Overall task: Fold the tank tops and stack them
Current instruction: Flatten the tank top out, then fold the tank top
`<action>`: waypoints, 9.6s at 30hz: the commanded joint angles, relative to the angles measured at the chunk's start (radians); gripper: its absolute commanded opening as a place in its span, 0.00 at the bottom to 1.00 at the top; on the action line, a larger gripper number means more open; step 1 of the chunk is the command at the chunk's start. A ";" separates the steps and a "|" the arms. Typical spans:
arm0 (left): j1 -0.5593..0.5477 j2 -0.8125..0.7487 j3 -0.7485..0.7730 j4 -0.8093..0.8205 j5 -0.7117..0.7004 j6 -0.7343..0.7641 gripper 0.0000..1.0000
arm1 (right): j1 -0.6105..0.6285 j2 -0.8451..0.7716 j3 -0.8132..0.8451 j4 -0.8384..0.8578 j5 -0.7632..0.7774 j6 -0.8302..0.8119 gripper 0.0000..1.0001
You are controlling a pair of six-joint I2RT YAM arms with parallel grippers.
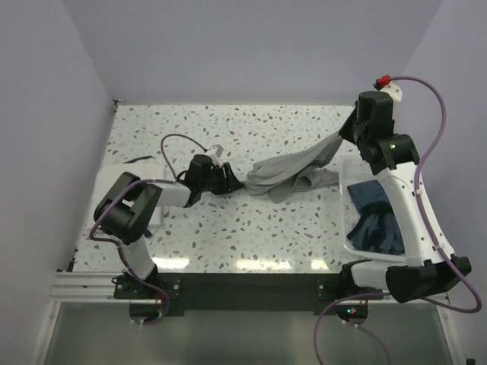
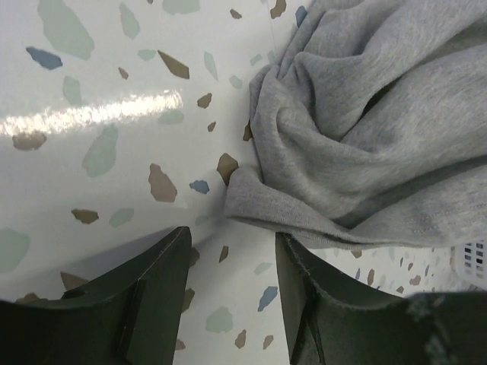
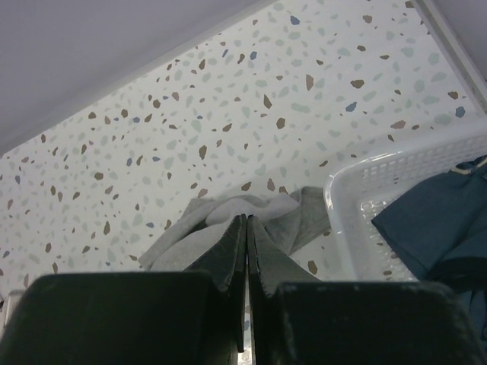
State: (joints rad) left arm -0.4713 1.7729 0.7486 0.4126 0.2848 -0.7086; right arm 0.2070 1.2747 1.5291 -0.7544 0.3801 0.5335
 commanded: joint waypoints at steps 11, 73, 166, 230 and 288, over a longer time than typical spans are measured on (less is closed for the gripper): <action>-0.012 0.072 0.078 0.092 -0.045 0.285 0.52 | -0.017 0.020 0.009 0.038 -0.053 -0.001 0.00; -0.086 -0.707 0.636 -0.498 -0.690 0.259 0.00 | -0.026 0.089 0.652 0.004 -0.221 0.046 0.00; 0.140 -1.030 -0.387 -0.742 -0.243 -0.109 0.00 | -0.024 -0.489 -1.026 0.169 -0.464 0.237 0.00; 0.008 -0.437 -0.347 -0.351 -0.389 -0.284 0.51 | 0.624 0.246 -0.840 0.475 -0.078 0.319 0.36; 0.462 -0.394 0.486 -0.683 -0.113 0.020 0.60 | 1.247 0.920 0.238 0.110 0.063 0.295 0.36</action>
State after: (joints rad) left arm -0.0212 1.3949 1.2392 -0.3031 0.1337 -0.7101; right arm 1.4528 2.1811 1.7153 -0.6140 0.4034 0.8291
